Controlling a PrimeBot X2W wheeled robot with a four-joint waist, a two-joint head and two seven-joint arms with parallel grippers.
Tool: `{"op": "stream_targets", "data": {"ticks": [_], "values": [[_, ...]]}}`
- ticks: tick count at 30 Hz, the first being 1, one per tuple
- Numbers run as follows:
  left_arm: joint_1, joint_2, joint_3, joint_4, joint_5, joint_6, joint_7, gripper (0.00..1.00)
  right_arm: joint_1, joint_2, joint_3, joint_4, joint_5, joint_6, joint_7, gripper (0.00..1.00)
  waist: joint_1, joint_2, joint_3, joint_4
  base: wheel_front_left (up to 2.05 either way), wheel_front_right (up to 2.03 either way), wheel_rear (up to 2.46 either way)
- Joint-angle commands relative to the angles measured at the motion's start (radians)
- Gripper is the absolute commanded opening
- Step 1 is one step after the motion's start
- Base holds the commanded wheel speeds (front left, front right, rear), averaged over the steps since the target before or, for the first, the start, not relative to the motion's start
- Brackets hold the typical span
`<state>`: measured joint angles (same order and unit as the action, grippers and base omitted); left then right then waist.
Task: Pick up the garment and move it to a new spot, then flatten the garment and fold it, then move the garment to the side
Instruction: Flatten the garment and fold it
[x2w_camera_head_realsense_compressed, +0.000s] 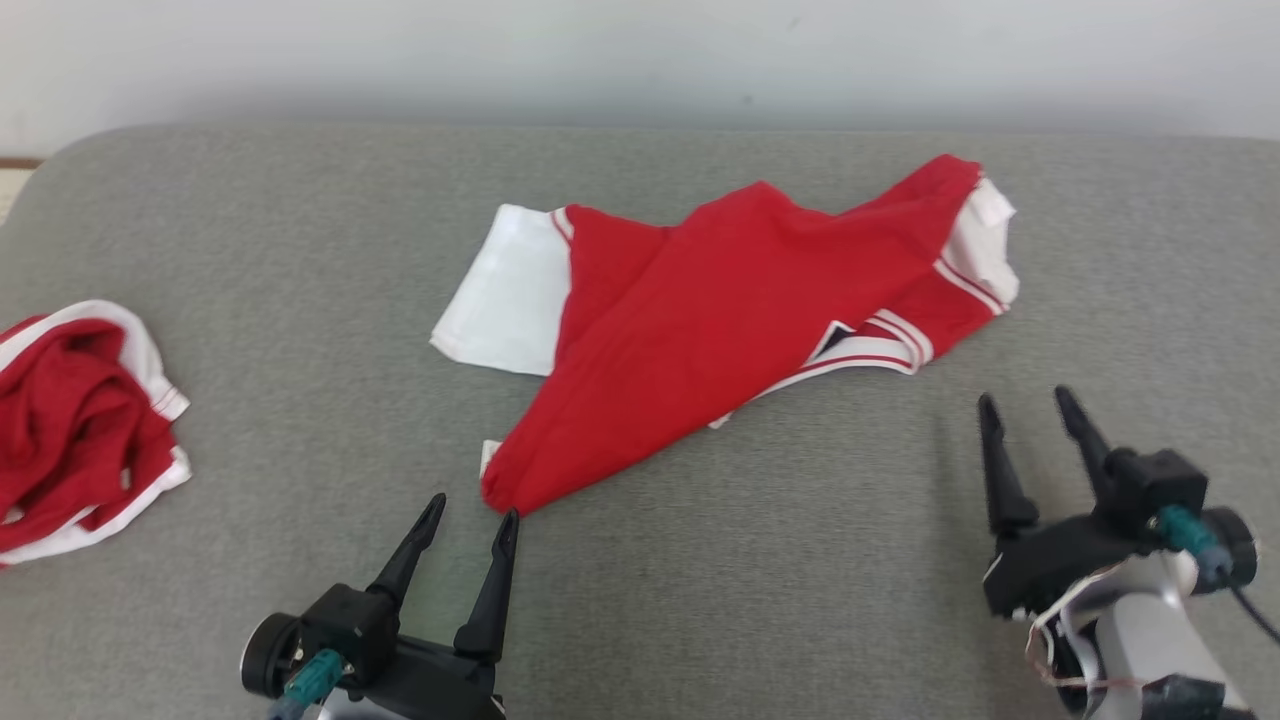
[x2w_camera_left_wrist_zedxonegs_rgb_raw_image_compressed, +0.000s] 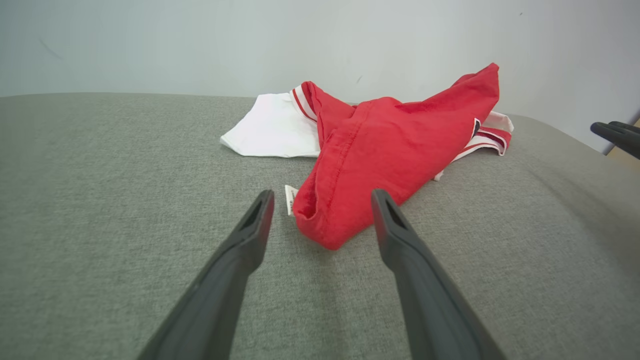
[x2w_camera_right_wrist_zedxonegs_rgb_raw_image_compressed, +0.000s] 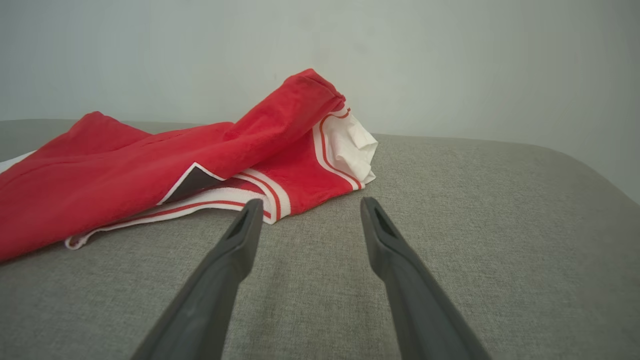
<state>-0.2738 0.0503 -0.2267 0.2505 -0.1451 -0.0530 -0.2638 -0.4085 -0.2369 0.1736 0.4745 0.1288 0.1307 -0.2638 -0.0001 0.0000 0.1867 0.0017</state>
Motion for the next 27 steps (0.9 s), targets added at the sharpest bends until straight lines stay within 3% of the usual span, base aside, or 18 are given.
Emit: {"op": "stream_targets", "data": {"ticks": [1, 11, 19, 23, 24, 25, 27], "values": [[-0.017, 0.001, 0.004, 0.005, 0.008, -0.006, -0.002, 1.0, 0.018, 0.003, 0.004, -0.005, 0.008, 0.0, -0.001, 1.0, 0.0001, 0.0, -0.016, -0.044, 0.0, 0.0, 0.0], [-0.082, 0.001, 0.048, 0.164, 0.022, -0.027, -0.002, 1.0, 0.096, 0.021, 0.005, -0.033, 0.008, 0.0, -0.001, 1.0, 0.0001, 0.0, -0.009, -0.114, 0.0, 0.0, 0.0], [-0.131, 0.0, 0.085, 0.265, 0.023, 0.008, -0.002, 1.0, 0.078, 0.032, 0.0, -0.04, 0.012, 0.0, 0.0, 1.0, 0.0001, 0.0, 0.015, -0.14, 0.0, 0.0, 0.0], [-0.139, 0.001, 0.089, 0.277, 0.023, 0.001, -0.002, 1.0, 0.08, 0.037, -0.001, -0.042, 0.012, 0.0, 0.0, 1.0, 0.0001, 0.0, 0.023, -0.145, 0.0, 0.0, 0.0], [-0.143, 0.001, 0.087, 0.276, 0.024, -0.004, -0.002, 0.68, 0.08, 0.037, -0.002, -0.043, 0.012, 0.0, -0.001, 1.0, 0.0001, 0.0, 0.025, -0.146, 0.0, 0.0, 0.0], [-0.145, 0.001, 0.087, 0.276, 0.022, -0.006, -0.002, 0.0, 0.08, 0.036, -0.003, -0.043, 0.012, 0.0, -0.001, 1.0, 0.0001, 0.0, 0.026, -0.146, 0.0, 0.0, 0.0], [-0.148, 0.001, 0.089, 0.282, 0.01, -0.015, -0.002, 0.0, 0.079, 0.037, -0.005, -0.043, 0.013, 0.0, -0.001, 1.0, 0.0001, 0.0, 0.029, -0.146, 0.0, 0.0, 0.0]]}}
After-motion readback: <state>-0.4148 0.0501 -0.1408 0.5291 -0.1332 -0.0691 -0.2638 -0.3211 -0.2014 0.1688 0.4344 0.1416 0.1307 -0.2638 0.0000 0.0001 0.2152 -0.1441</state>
